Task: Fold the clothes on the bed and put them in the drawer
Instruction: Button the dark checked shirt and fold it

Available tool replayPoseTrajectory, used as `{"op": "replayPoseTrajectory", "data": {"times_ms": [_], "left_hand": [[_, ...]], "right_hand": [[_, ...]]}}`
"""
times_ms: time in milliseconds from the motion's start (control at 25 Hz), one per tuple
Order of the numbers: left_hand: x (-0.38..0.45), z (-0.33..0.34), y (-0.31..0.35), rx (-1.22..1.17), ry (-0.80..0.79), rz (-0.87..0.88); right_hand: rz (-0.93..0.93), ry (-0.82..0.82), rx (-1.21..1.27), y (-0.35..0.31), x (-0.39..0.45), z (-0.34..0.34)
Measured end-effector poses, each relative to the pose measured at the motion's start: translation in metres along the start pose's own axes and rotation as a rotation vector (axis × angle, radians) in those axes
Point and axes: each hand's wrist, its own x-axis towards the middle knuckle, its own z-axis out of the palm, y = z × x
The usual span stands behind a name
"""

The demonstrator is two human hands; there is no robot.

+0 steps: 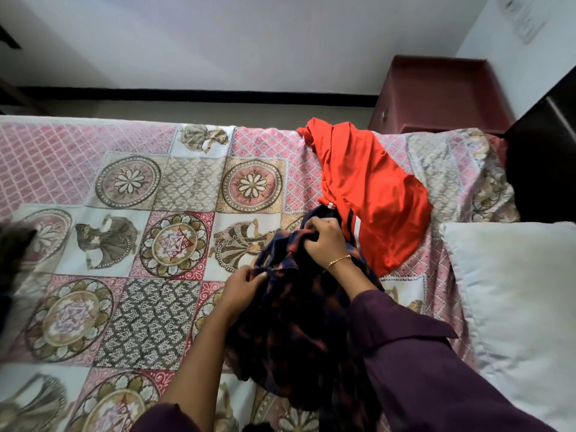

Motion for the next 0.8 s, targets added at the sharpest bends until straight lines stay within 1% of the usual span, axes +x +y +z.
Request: {"op": "replayPoseTrajectory", "data": {"times_ms": [40, 80, 120, 160, 200, 240, 280, 320, 360, 440, 520, 560, 600, 640, 680, 720, 760, 800], "left_hand": [[-0.005, -0.001, 0.012, -0.165, 0.058, 0.012], [-0.009, -0.004, 0.026, -0.382, 0.077, -0.005], [-0.014, -0.011, 0.042, -0.603, 0.053, -0.026], [-0.02, -0.02, 0.058, -0.821, -0.013, -0.046], [-0.026, -0.031, 0.074, -0.966, -0.096, -0.054], [-0.036, -0.043, 0.09, -1.069, -0.173, -0.069], [-0.046, -0.056, 0.105, -1.118, -0.219, -0.062], [-0.058, -0.068, 0.121, -1.15, -0.244, -0.029], [-0.069, -0.078, 0.137, -1.121, -0.234, 0.027], [-0.103, -0.099, 0.166, -1.045, -0.194, 0.2], [-0.143, -0.119, 0.195, -0.996, -0.142, 0.321], [-0.164, -0.131, 0.209, -0.965, -0.128, 0.376], [-0.186, -0.145, 0.222, -0.919, -0.127, 0.446], [-0.208, -0.16, 0.236, -0.88, -0.131, 0.527], [-0.229, -0.176, 0.248, -0.847, -0.121, 0.613], [-0.244, -0.188, 0.26, -0.828, -0.092, 0.686], [-0.26, -0.2, 0.272, -0.803, -0.052, 0.752], [-0.278, -0.214, 0.282, -0.781, -0.008, 0.82]], "right_hand": [[0.012, 0.007, 0.119, -0.011, -0.003, -0.009], [0.013, 0.033, 0.192, -0.025, -0.004, -0.019], [-0.003, 0.072, 0.234, -0.037, -0.007, -0.03], [0.004, 0.114, 0.266, -0.049, -0.011, -0.041], [-0.004, 0.159, 0.286, -0.06, -0.013, -0.052], [0.001, 0.19, 0.302, -0.069, -0.016, -0.063], [-0.012, 0.215, 0.31, -0.08, -0.019, -0.075], [0.002, 0.223, 0.328, -0.092, -0.024, -0.088], [0.026, 0.222, 0.371, -0.106, -0.029, -0.1], [0.094, 0.22, 0.601, -0.145, -0.051, -0.128], [0.189, 0.163, 0.912, -0.183, -0.074, -0.154], [0.195, 0.115, 1.021, -0.201, -0.086, -0.168], [0.169, 0.062, 1.079, -0.222, -0.1, -0.181], [0.116, 0.0, 1.086, -0.241, -0.116, -0.193], [0.035, -0.041, 1.006, -0.262, -0.133, -0.204], [-0.044, -0.047, 0.872, -0.278, -0.145, -0.212], [-0.122, -0.021, 0.706, -0.295, -0.159, -0.219], [-0.189, 0.041, 0.566, -0.311, -0.171, -0.227]]}}
